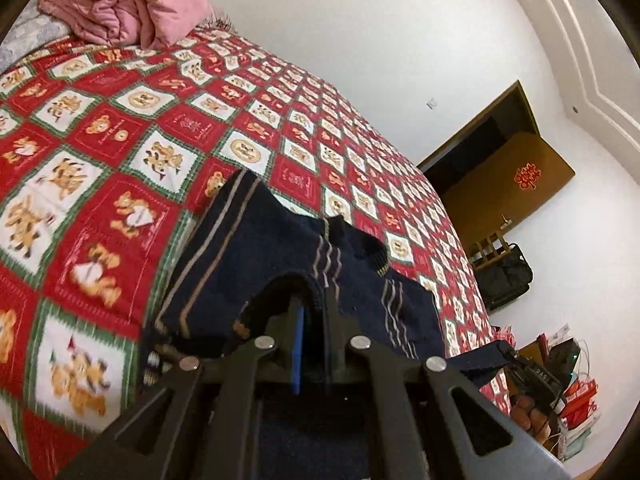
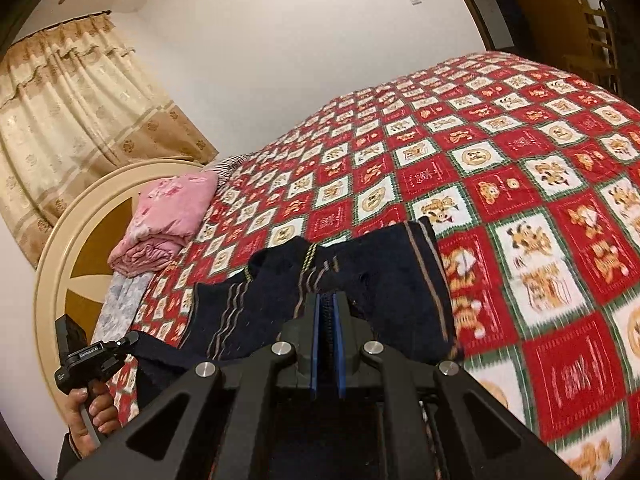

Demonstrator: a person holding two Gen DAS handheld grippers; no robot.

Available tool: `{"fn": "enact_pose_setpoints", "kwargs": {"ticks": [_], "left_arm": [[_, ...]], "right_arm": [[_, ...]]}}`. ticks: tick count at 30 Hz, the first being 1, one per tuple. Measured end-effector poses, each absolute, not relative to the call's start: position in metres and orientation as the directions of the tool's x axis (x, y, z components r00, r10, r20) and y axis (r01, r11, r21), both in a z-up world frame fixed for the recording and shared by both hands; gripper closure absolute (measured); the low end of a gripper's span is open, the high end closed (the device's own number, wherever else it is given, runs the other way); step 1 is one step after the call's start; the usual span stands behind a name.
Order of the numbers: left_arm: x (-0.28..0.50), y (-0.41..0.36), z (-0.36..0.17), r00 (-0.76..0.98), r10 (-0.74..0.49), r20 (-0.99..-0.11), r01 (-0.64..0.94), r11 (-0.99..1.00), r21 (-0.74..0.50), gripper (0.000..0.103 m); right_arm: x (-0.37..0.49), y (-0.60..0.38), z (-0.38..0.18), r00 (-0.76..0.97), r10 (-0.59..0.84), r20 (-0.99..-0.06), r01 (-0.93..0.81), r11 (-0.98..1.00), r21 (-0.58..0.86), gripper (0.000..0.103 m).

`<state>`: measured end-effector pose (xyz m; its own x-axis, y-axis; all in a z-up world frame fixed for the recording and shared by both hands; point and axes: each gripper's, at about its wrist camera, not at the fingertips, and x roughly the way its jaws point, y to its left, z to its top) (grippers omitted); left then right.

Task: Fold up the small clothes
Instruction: 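Lift the hem with both tools and fold it up toward the collar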

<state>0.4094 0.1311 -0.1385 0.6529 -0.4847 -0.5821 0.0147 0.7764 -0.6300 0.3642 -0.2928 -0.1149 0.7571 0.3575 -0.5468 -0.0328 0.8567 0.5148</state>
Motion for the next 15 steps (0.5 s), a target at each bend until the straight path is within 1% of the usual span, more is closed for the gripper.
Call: {"fn": "enact_pose_setpoints", "kwargs": {"ticks": [7,13,15], "left_arm": [[0.465,0.133,-0.166,0.616,-0.479,-0.625,-0.045,0.771,-0.635,0.095],[0.494,0.127,-0.181,0.590,-0.478,-0.651,-0.072,0.772,-0.631,0.095],[0.499,0.125,-0.184,0.585,-0.471,-0.660,-0.080,0.777,-0.625,0.095]], "right_arm": [[0.433,-0.296,-0.143,0.717,0.340,-0.608,0.018,0.863,0.505,0.097],[0.475,-0.301,-0.167,0.694,0.326,-0.642,0.056,0.865,0.499,0.097],[0.488,-0.305,-0.173,0.691,0.306,-0.654,0.076,0.870,0.487,0.100]]}}
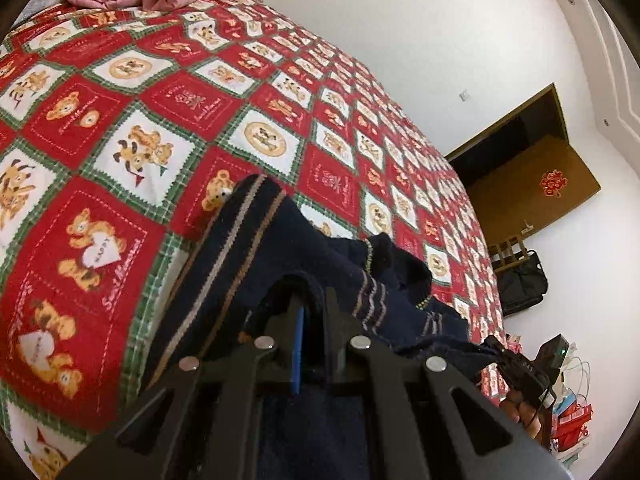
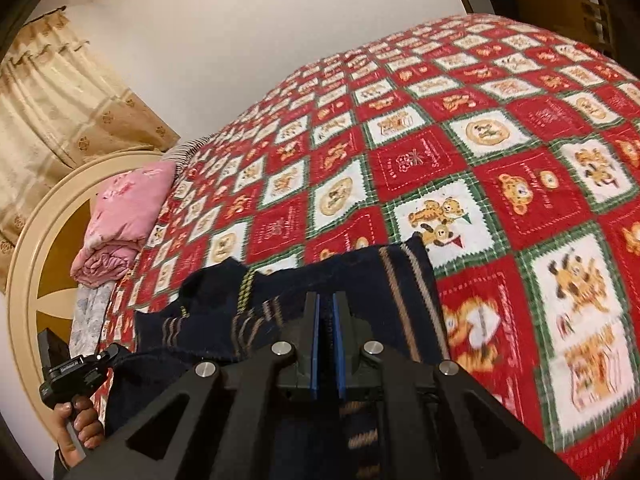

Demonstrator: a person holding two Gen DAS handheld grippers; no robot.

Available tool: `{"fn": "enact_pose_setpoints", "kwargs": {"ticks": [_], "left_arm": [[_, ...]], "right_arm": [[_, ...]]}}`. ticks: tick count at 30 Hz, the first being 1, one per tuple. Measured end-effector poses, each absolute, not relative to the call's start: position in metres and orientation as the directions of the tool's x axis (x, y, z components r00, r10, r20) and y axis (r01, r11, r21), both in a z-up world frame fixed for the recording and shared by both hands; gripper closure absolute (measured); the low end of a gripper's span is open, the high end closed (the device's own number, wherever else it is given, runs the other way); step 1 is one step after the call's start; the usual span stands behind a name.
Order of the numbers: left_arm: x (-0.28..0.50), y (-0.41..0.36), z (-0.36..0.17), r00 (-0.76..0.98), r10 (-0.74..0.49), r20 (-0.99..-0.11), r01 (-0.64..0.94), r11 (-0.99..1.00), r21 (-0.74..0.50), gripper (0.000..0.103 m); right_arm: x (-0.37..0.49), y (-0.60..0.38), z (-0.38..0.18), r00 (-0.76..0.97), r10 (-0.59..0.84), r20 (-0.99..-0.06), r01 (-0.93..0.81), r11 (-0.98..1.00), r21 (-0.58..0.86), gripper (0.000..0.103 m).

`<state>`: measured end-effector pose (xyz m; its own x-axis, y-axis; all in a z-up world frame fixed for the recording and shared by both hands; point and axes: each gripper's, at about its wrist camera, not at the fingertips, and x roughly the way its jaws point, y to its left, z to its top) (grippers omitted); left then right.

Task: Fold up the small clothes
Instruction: 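Lift the hem with both tools and fold it up toward the collar, then lay the hem down near the collar and open both tools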

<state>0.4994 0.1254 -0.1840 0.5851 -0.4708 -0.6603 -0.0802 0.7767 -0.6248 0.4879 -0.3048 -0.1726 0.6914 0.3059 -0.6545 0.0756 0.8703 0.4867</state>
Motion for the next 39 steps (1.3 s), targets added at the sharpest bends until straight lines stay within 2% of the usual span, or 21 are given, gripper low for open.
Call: {"fn": "enact_pose_setpoints", "kwargs": {"ticks": [5,10,12,13,14,17,21,22,23,24,25,27,30,33,39], "left_arm": [[0.512,0.124,-0.186,0.582,-0.463,-0.669,-0.094,0.779,-0.620,0.095],[0.513,0.125,-0.197,0.564,-0.454,-0.690,-0.126,0.779,-0.615,0.095],[0.514,0.125,-0.202,0.556,-0.446,-0.701,-0.136,0.783,-0.607,0.095],[0.513,0.126,-0.204,0.553,-0.449,-0.702,-0.139,0.781,-0.609,0.095],[0.512,0.126,-0.206,0.551,-0.454,-0.701,-0.142,0.776,-0.614,0.095],[0.511,0.126,-0.208,0.546,-0.451,-0.706,-0.151,0.776,-0.612,0.095],[0.511,0.126,-0.206,0.543,-0.450,-0.709,-0.150,0.779,-0.609,0.094],[0.511,0.125,-0.206,0.542,-0.449,-0.710,-0.151,0.780,-0.608,0.094],[0.512,0.125,-0.207,0.539,-0.449,-0.712,-0.150,0.781,-0.607,0.094],[0.512,0.125,-0.208,0.535,-0.452,-0.714,-0.150,0.780,-0.607,0.095],[0.513,0.125,-0.209,0.533,-0.456,-0.713,-0.150,0.778,-0.610,0.094],[0.512,0.127,-0.208,0.534,-0.472,-0.701,-0.150,0.764,-0.628,0.095],[0.511,0.135,-0.200,0.559,-0.528,-0.640,-0.150,0.694,-0.704,0.095],[0.514,0.138,-0.190,0.578,-0.538,-0.614,-0.139,0.676,-0.723,0.095],[0.527,0.144,-0.204,0.578,-0.519,-0.630,-0.181,0.671,-0.719,0.095]], "right_arm": [[0.512,-0.308,-0.175,0.682,0.276,-0.678,0.092,0.887,0.453,0.102],[0.508,-0.305,-0.184,0.626,0.331,-0.706,0.022,0.897,0.440,0.100],[0.505,-0.307,-0.189,0.603,0.381,-0.701,0.000,0.879,0.477,0.078],[0.503,-0.307,-0.191,0.595,0.410,-0.691,-0.013,0.865,0.502,0.059],[0.501,-0.307,-0.191,0.593,0.428,-0.682,-0.020,0.855,0.519,0.054],[0.497,-0.303,-0.186,0.615,0.445,-0.650,-0.050,0.845,0.532,0.054],[0.510,-0.284,-0.190,0.583,0.397,-0.709,-0.067,0.893,0.446,0.055],[0.513,-0.275,-0.194,0.560,0.370,-0.741,-0.077,0.914,0.398,0.066],[0.514,-0.269,-0.197,0.552,0.321,-0.769,-0.075,0.938,0.338,0.088],[0.514,-0.265,-0.198,0.555,0.296,-0.778,-0.075,0.949,0.307,0.095],[0.513,-0.262,-0.197,0.561,0.288,-0.776,-0.082,0.952,0.294,0.097],[0.508,-0.261,-0.188,0.601,0.272,-0.751,-0.079,0.956,0.283,0.098],[0.506,-0.272,-0.168,0.667,0.267,-0.695,-0.058,0.949,0.309,0.098],[0.512,-0.273,-0.158,0.688,0.236,-0.686,-0.048,0.958,0.281,0.098],[0.527,-0.271,-0.168,0.693,0.174,-0.700,0.005,0.969,0.246,0.098]]}}
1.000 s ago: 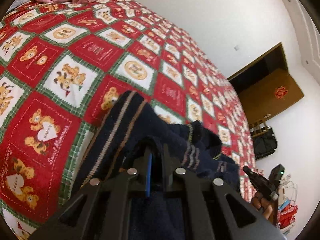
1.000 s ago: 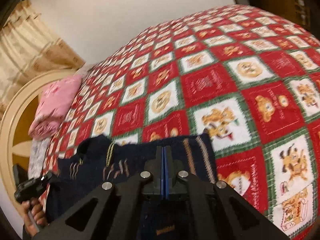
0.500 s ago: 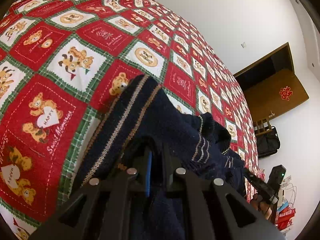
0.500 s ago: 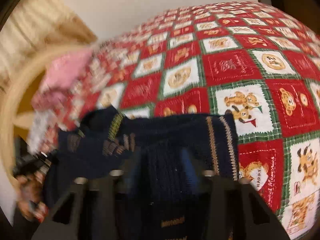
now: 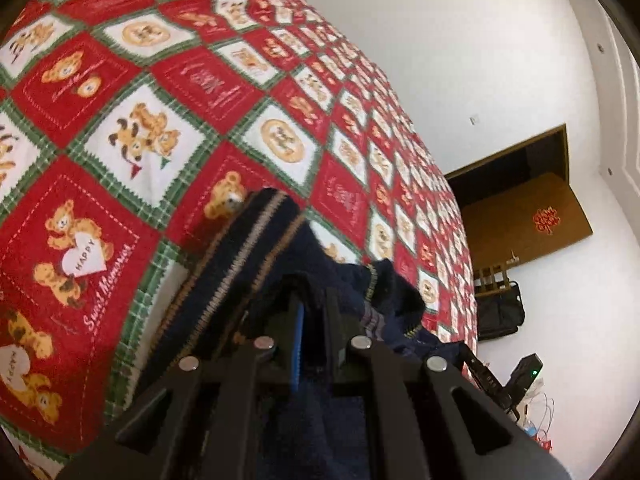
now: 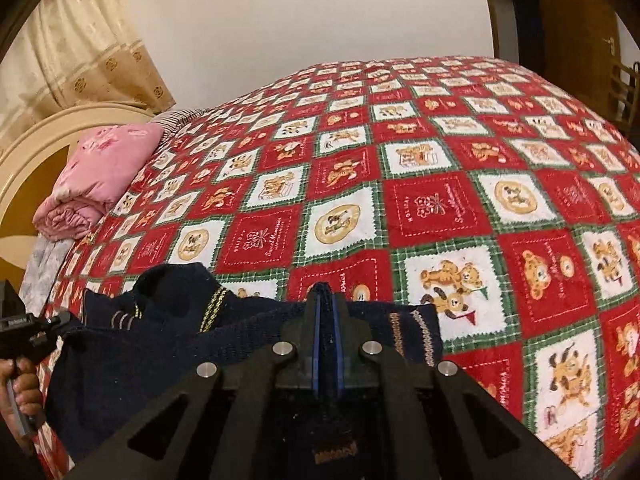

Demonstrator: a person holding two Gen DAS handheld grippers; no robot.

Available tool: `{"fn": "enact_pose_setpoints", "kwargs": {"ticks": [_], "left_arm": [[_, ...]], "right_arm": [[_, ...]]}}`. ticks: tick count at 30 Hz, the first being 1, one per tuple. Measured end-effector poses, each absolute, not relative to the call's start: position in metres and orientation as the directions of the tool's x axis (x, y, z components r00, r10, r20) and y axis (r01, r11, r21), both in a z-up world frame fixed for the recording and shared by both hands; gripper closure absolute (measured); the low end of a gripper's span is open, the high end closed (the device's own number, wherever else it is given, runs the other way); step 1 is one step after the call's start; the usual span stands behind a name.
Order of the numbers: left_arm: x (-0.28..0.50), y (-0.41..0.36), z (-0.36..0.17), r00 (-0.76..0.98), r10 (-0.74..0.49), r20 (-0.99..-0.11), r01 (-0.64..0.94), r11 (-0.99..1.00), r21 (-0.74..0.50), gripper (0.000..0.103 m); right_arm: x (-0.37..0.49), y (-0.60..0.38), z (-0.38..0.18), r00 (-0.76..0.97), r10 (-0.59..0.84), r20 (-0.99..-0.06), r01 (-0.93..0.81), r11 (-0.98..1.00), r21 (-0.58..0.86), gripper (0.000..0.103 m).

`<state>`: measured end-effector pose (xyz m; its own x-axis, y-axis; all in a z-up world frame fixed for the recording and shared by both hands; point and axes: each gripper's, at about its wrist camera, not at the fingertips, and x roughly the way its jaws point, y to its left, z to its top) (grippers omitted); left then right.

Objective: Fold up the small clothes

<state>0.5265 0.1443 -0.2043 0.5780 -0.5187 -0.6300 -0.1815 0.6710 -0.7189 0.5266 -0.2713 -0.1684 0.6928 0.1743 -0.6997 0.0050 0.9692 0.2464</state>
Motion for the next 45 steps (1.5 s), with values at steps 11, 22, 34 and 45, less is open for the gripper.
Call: {"fn": "enact_pose_setpoints", "kwargs": {"ticks": [11,22,34,45], "left_arm": [[0.523,0.159,-0.208,0.585,-0.529,-0.615,-0.207,0.636,-0.743,0.055],[0.480,0.103,-0.158,0.640,-0.452,-0.622,-0.005,0.807,-0.591,0.023],[0.436,0.086,-0.188,0.617,-0.355,-0.703,0.036,0.904,-0.425,0.024],[0.409,0.072,-0.201,0.616,-0.145,-0.774,0.038,0.987,-0.154,0.022]], "right_arm": [[0.525,-0.280,-0.172,0.703,-0.054,-0.709,0.152,0.985,0.077,0.063],[0.472,-0.134,-0.169,0.614,0.315,-0.723,-0.336,0.934,0.122,0.057],[0.455,-0.119,-0.183,0.620,0.243,-0.746,-0.228,0.966,0.125,0.057],[0.405,-0.073,-0.199,0.603,0.232,-0.763,-0.321,0.946,0.034,0.057]]}}
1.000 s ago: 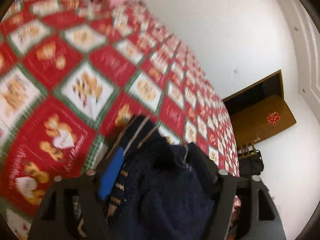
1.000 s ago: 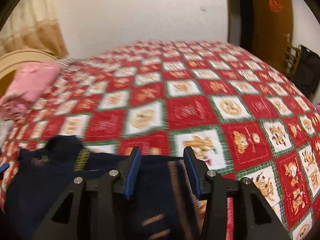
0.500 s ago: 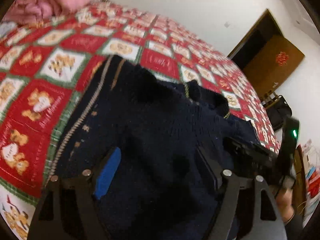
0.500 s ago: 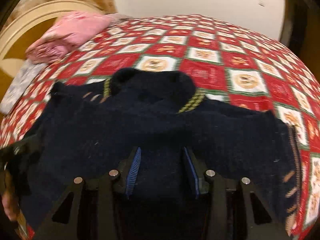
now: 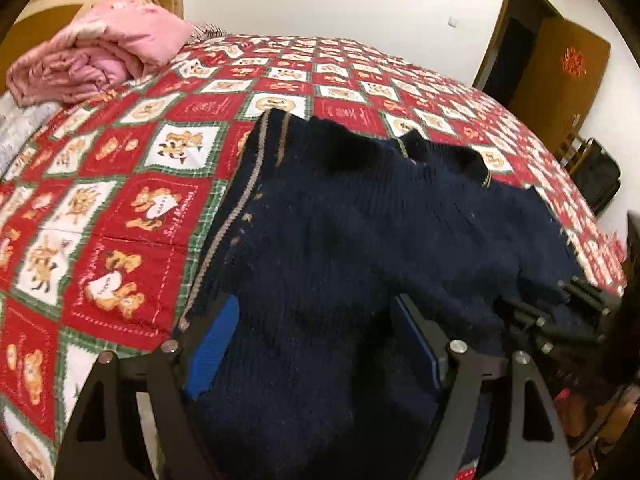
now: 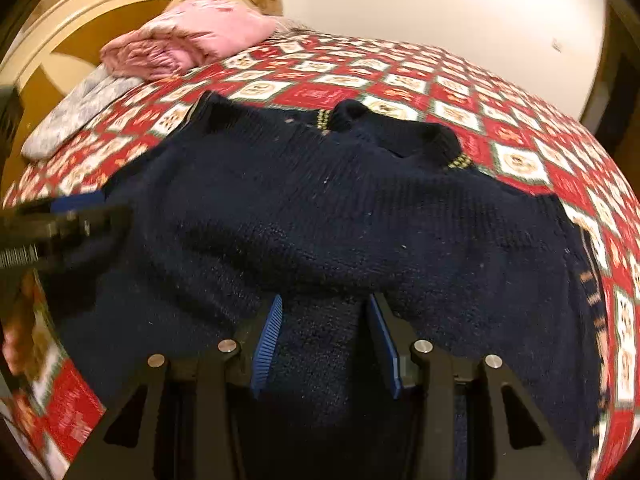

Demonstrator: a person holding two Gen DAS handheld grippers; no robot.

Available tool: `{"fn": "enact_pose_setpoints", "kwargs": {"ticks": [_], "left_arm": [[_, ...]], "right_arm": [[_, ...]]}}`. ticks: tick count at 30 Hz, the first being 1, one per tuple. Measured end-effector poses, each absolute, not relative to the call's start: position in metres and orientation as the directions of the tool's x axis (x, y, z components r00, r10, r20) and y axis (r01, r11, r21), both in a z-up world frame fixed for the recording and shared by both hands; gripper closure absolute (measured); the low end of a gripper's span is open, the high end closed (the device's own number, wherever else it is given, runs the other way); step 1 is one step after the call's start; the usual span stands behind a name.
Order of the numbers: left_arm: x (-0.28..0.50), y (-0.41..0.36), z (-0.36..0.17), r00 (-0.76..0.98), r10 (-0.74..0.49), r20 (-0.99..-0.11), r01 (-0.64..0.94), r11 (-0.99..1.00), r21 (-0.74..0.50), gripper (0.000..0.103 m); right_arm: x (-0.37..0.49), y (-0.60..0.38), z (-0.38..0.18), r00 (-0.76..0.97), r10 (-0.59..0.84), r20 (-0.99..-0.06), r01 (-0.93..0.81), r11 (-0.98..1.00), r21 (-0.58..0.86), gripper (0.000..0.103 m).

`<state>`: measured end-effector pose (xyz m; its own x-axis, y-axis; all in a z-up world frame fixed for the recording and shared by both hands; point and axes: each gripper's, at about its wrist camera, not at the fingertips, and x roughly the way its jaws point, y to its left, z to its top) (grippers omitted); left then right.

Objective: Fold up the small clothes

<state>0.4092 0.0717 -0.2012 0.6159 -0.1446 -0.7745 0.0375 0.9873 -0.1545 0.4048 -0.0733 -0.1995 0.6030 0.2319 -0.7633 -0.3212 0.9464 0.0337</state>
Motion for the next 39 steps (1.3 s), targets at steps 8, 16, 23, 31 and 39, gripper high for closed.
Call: {"fn": "enact_pose_setpoints", "kwargs": {"ticks": [8,16,23,31,39], "left_arm": [[0.398,0.079,-0.206,0.616,-0.150,-0.773,0.027,0.985,-0.170,0.022],[0.389,0.074,-0.214,0.606,-0.140,-0.783,0.048,0.989,-0.140,0.022],[0.388,0.072,-0.216,0.612,-0.133,-0.780,0.060,0.991,-0.122,0.019],[0.383,0.073,-0.218,0.609,-0.140,-0.781,0.089,0.990,-0.108,0.019],[0.360,0.075,-0.219,0.615,-0.150,-0.774,0.151,0.986,-0.071,0.019]], "right_arm": [[0.418,-0.041,-0.197,0.606,0.223,-0.764,-0.338,0.941,0.006,0.057],[0.454,-0.055,-0.194,0.580,0.248,-0.776,-0.243,0.962,0.126,0.052],[0.463,-0.048,-0.187,0.615,0.229,-0.755,-0.225,0.968,0.109,0.052],[0.480,-0.057,-0.213,0.606,0.177,-0.775,-0.176,0.981,0.086,0.042],[0.441,-0.054,-0.188,0.675,0.225,-0.703,-0.207,0.972,0.112,0.041]]}}
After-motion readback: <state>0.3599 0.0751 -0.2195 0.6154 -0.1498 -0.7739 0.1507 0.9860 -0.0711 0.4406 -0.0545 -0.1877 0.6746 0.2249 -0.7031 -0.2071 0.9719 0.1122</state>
